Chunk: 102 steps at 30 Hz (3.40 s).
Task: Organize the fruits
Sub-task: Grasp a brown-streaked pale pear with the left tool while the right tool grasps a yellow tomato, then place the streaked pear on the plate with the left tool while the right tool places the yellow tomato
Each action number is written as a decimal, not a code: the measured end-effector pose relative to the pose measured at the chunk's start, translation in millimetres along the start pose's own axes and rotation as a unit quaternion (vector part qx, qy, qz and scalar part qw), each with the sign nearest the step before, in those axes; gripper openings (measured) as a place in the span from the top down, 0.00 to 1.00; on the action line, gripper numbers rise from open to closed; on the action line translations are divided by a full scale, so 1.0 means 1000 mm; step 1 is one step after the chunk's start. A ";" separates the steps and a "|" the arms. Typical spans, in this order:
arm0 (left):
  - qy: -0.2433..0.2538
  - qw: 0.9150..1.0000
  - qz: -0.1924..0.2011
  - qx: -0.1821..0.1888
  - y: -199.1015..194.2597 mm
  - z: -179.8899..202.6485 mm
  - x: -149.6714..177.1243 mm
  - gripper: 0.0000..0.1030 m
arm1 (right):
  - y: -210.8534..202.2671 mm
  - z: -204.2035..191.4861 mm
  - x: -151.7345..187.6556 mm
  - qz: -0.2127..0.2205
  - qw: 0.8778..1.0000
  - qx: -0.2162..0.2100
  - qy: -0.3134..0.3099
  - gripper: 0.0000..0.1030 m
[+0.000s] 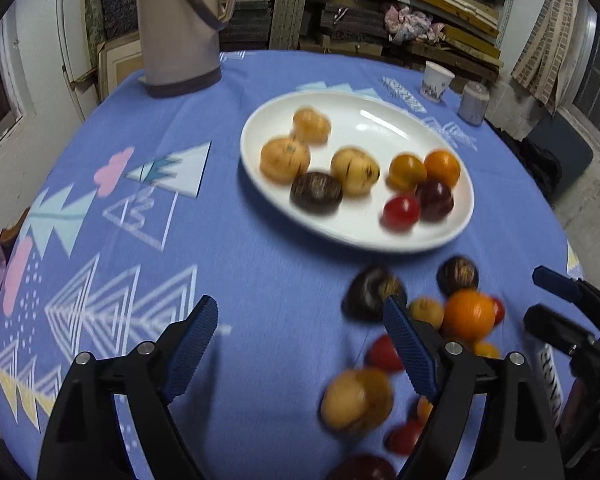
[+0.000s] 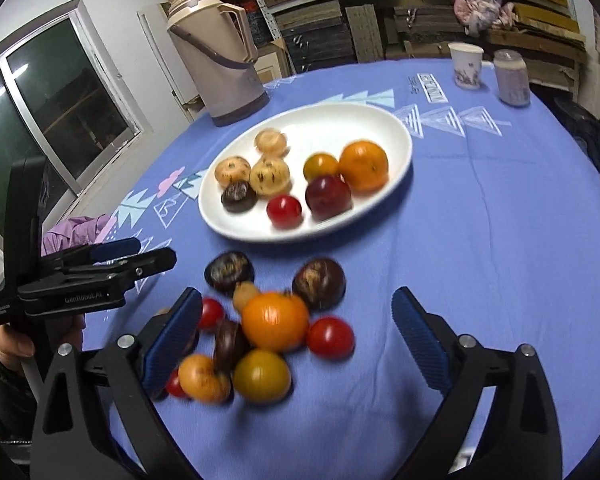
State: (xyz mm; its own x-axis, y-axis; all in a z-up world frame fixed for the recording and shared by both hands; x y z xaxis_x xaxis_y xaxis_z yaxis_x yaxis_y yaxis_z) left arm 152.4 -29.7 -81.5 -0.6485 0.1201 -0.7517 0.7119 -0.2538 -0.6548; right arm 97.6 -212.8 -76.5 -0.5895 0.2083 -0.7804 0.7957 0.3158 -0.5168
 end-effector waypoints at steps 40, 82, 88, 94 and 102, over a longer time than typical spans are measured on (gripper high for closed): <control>0.027 0.998 -0.029 0.048 0.000 0.018 0.051 0.17 | -0.018 -0.005 0.035 -0.021 0.999 0.007 -0.027 0.08; 0.055 0.996 -0.026 0.067 -0.001 0.026 0.054 0.57 | -0.005 -0.024 0.042 -0.046 0.996 -0.014 -0.074 0.64; 0.045 0.997 -0.001 0.065 -0.014 0.020 0.034 0.57 | -0.017 -0.022 0.031 -0.034 0.997 -0.020 -0.072 0.64; 0.053 0.996 0.018 0.064 -0.019 0.021 0.006 0.57 | -0.022 -0.032 0.015 -0.014 0.996 -0.030 -0.088 0.64; 0.048 0.997 0.029 0.055 0.000 0.020 -0.038 0.57 | -0.009 -0.034 -0.028 0.011 0.994 -0.031 -0.108 0.64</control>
State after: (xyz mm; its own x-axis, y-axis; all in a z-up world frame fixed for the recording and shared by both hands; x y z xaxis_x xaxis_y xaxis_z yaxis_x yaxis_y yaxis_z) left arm 172.0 -53.1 -51.4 -0.5739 0.1927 -0.7959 0.7107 -0.3657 -0.6010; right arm 102.2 -189.6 -38.3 -0.5229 0.0140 -0.8523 0.7942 0.3712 -0.4811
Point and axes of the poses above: each gripper's, at about its wrist camera, not at the fingertips, and y roughly the way its jaws point, z to its right, x to its underside, the point moved 7 cm from there along y, roughly the way its jaws point, and after that the axes turned 14 degrees about z, right-handed, at the moved point
